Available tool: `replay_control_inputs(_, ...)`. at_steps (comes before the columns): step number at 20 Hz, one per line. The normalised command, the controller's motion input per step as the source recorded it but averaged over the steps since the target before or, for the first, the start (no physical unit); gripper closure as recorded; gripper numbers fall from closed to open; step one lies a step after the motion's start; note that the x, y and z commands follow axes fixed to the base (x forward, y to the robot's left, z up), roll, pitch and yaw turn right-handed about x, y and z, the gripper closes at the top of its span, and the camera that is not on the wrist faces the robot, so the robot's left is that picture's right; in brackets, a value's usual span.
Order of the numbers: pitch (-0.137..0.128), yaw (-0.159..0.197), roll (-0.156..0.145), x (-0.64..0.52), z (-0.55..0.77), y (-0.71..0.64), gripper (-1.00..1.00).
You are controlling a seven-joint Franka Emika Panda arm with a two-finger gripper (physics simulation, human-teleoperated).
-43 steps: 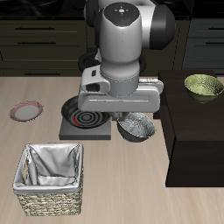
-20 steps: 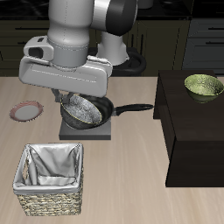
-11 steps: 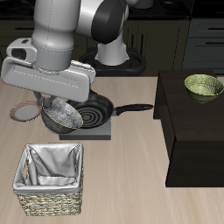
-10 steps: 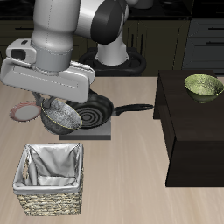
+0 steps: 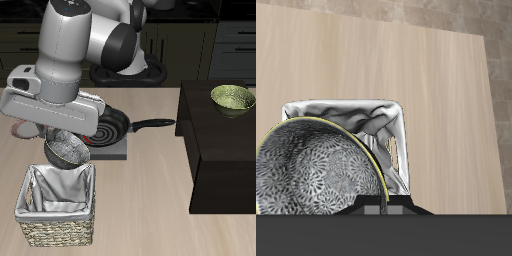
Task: Place the black bowl in the basket
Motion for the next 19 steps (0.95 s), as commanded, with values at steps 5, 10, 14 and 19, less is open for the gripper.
replay_control_inputs(5, 0.031, 0.035, -0.018, 0.07, -0.33, 0.11, -1.0)
replay_control_inputs(10, 0.027, 0.001, 0.032, -0.01, -0.21, 0.12, -1.0)
replay_control_inputs(14, -0.004, 0.006, 0.028, -0.04, 0.01, 0.11, -1.0)
replay_control_inputs(19, -0.023, -0.003, 0.043, -0.19, 0.12, 0.14, -1.0)
